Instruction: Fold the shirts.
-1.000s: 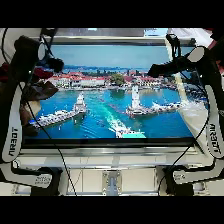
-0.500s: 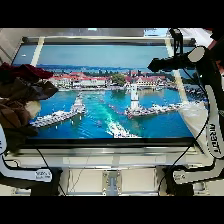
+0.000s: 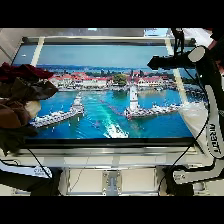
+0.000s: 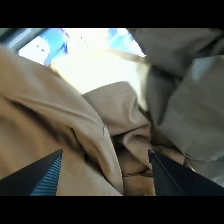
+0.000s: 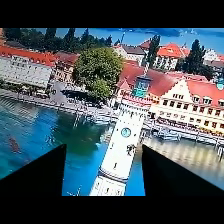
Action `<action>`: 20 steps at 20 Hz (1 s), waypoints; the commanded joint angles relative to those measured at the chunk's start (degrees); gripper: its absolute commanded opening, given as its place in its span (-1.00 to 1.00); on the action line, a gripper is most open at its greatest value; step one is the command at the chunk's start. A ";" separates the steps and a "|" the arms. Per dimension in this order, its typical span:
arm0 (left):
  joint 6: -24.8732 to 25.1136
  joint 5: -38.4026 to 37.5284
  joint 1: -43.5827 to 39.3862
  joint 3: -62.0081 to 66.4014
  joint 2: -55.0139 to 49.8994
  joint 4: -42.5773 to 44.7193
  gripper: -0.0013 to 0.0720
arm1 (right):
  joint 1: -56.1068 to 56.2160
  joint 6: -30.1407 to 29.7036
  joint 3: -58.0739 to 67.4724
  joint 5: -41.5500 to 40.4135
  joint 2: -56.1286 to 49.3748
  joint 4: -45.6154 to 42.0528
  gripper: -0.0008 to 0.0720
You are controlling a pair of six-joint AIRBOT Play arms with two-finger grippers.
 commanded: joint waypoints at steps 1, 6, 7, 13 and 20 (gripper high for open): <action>-4.68 -1.84 2.89 -0.02 -3.34 -4.48 0.74 | 0.07 0.04 0.07 0.66 0.04 0.44 0.45; -6.03 -1.84 3.52 -0.02 -6.51 -5.03 0.74 | 0.07 0.04 0.07 1.40 0.04 0.63 0.45; -6.03 -2.14 3.52 -0.02 -7.02 -5.05 0.74 | 0.07 0.04 0.07 1.40 0.04 0.63 0.45; -6.03 -1.55 3.69 -0.02 -7.74 -4.68 0.74 | 0.07 0.04 0.07 1.31 0.04 0.63 0.45; -4.26 -0.52 3.89 -0.02 -11.37 -4.42 0.49 | 0.07 0.04 0.07 1.36 0.04 1.92 0.45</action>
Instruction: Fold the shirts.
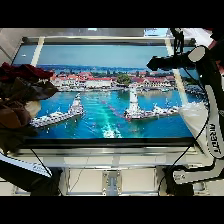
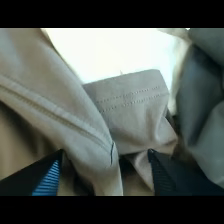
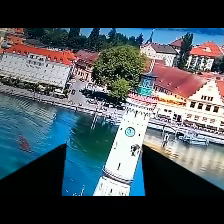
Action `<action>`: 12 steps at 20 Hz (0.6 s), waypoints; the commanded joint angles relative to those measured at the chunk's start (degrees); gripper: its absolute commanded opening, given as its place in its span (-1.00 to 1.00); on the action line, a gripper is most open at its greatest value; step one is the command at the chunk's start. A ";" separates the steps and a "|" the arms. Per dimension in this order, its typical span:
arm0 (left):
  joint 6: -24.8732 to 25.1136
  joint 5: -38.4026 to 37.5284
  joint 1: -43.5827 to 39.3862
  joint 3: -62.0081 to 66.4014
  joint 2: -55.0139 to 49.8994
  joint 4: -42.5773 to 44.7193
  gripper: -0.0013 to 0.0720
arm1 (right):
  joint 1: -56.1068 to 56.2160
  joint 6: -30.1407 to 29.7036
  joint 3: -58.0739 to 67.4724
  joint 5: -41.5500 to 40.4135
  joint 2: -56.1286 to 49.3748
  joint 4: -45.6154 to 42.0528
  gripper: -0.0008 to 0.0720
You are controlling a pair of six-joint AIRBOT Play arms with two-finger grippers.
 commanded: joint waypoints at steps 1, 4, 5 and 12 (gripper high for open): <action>3.02 0.15 0.02 -0.02 -1.42 -0.26 -0.20 | 0.07 0.02 0.07 0.02 0.04 0.72 0.45; 6.82 0.46 0.02 2.01 -1.22 -4.04 -0.94 | 0.07 0.04 0.07 0.02 0.04 0.72 0.45; 9.55 0.52 -0.02 4.20 -1.18 -8.50 -0.94 | 0.07 0.04 0.07 0.04 0.04 0.70 0.44; 32.68 10.32 -8.92 16.94 6.56 -60.17 -0.94 | -0.42 1.09 0.13 -0.26 0.04 0.42 0.30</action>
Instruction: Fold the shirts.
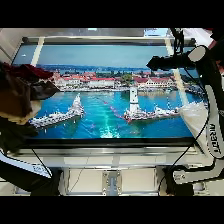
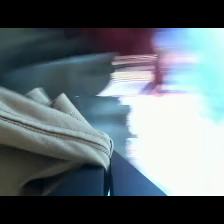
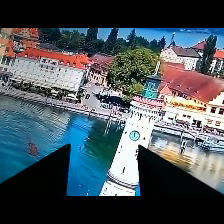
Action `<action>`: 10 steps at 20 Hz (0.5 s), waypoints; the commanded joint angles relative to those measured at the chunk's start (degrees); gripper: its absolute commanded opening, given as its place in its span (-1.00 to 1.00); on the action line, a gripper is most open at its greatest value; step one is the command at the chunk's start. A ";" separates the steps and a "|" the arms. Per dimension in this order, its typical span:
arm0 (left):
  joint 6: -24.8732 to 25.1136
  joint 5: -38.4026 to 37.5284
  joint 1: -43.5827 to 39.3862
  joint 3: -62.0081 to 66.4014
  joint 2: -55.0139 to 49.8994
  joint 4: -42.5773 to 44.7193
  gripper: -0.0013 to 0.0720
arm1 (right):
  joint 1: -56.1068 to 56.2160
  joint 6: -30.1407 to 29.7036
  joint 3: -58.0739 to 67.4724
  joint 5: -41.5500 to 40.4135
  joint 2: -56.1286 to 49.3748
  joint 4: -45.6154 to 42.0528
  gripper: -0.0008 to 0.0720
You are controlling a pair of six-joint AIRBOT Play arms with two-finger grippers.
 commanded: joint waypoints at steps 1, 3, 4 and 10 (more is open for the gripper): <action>15.61 4.55 -8.00 2.93 5.09 -27.47 -0.94 | -0.50 0.39 0.07 -0.61 0.04 -0.26 0.30; 19.50 1.03 -16.68 2.93 6.91 -30.05 -0.94 | -1.68 0.48 0.07 -1.60 0.07 -0.20 0.30; 20.26 -1.81 -21.40 2.84 7.02 -29.99 -0.94 | -2.36 0.72 0.15 -1.79 0.07 -0.22 0.30; 22.51 -5.31 -53.42 -7.78 4.83 -18.12 -0.94 | -8.35 0.87 0.17 -1.84 0.35 -0.04 0.30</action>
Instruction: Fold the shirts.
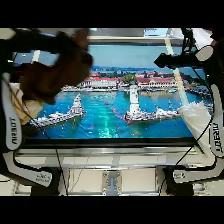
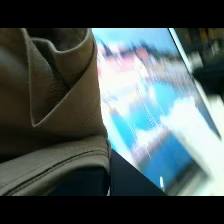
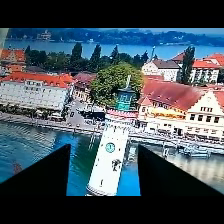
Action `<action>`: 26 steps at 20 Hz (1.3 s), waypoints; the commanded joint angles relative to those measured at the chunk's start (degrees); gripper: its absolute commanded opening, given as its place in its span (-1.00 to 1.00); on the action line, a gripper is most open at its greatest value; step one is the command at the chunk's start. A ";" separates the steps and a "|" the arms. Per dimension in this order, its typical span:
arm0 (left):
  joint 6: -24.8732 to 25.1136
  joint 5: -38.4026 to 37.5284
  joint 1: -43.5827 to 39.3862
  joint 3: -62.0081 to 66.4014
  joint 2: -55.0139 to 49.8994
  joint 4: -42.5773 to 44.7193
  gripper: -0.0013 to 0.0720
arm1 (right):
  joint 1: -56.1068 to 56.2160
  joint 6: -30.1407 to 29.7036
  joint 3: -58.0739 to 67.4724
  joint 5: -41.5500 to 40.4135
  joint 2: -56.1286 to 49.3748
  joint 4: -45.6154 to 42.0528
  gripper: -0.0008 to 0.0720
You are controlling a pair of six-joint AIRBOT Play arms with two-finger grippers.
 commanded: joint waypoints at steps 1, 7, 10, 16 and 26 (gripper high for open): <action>2.23 -1.01 -18.97 -5.38 -2.64 7.30 -0.94 | -3.67 0.07 0.07 -0.11 0.09 0.11 0.30; 2.12 14.43 -35.54 -5.16 -11.85 20.65 -0.12 | -7.72 -0.87 0.04 5.09 0.09 -1.95 0.31; -2.64 22.84 -33.48 5.81 -11.82 42.29 0.62 | -7.93 -2.36 0.00 10.05 0.07 -10.67 0.31; -25.07 11.72 -25.92 4.48 -9.66 59.87 0.59 | -7.80 -5.62 -7.78 18.67 -0.37 -2.38 0.31; -20.74 2.54 -23.76 -1.20 -10.25 42.97 0.37 | -7.80 -14.14 -23.74 26.16 -4.24 5.40 0.31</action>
